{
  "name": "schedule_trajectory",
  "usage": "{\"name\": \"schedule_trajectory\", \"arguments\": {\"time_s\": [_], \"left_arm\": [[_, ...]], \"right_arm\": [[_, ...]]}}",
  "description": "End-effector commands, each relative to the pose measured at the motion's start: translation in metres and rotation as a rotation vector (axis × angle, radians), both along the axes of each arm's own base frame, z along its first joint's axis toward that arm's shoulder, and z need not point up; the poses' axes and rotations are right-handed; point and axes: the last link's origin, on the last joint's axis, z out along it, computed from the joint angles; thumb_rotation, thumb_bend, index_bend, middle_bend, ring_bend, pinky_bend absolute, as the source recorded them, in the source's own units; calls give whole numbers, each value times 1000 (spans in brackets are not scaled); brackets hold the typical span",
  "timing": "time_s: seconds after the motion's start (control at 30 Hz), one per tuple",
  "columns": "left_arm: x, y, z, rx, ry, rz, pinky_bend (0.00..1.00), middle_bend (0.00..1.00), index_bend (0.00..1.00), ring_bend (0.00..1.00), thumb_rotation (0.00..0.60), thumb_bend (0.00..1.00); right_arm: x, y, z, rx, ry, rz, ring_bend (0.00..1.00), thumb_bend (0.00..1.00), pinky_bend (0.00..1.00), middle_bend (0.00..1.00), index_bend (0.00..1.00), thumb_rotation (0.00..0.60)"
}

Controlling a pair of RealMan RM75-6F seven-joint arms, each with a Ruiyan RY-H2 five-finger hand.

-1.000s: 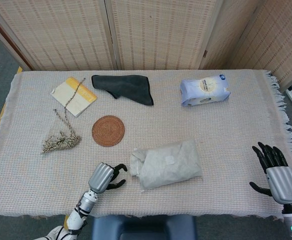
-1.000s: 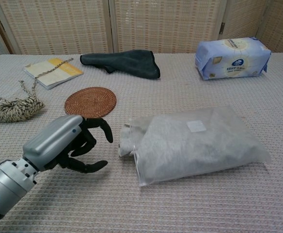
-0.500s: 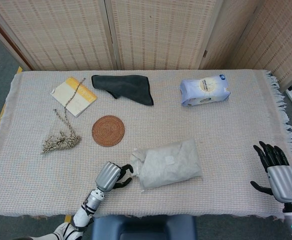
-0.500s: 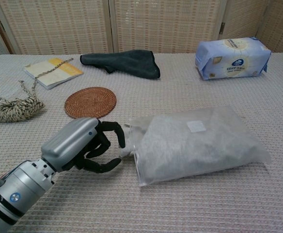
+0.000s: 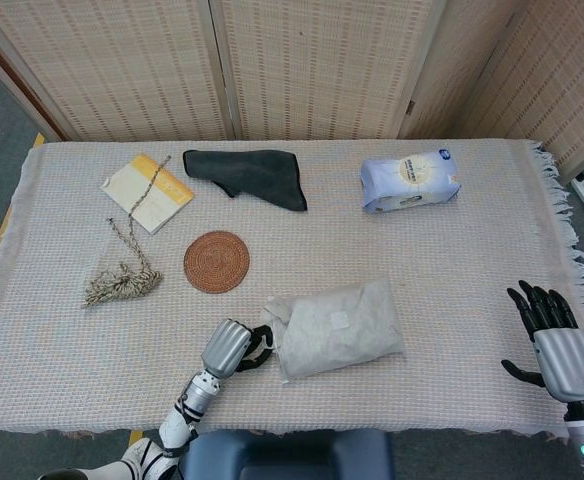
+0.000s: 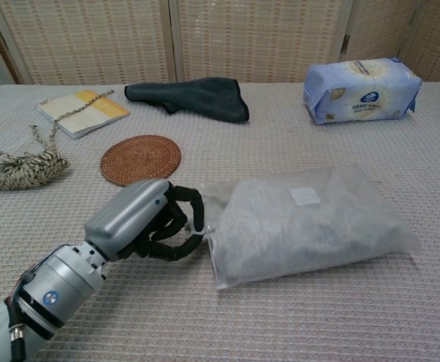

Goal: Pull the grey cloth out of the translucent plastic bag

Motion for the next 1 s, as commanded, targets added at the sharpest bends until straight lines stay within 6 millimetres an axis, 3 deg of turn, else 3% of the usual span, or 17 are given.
{"name": "schedule_trajectory", "arguments": {"time_s": [0.03, 0.4, 0.57, 0.77, 1.0], "left_arm": [[3, 2, 1, 9, -22, -5, 1000, 1000, 711, 1000, 600, 481], [7, -4, 15, 44, -49, -51, 1000, 1000, 749, 1000, 600, 543], [2, -10, 23, 48, -41, -49, 1000, 1000, 752, 1000, 600, 543], [-3, -14, 31, 64, -42, -32, 1000, 1000, 753, 1000, 600, 543], [-3, -18, 33, 59, -40, -31, 1000, 1000, 753, 1000, 600, 542]], "right_arm": [[0, 0, -1, 1, 2, -1, 0, 18, 0, 0, 0, 600], [2, -4, -11, 21, 11, 16, 0, 22, 0, 0, 0, 600], [4, -13, -27, 36, -8, 61, 0, 29, 0, 0, 11, 600], [7, -21, -60, 73, -96, 134, 0, 57, 0, 0, 234, 600], [19, -24, -114, 120, -217, 220, 0, 88, 0, 5, 446, 600]]}}
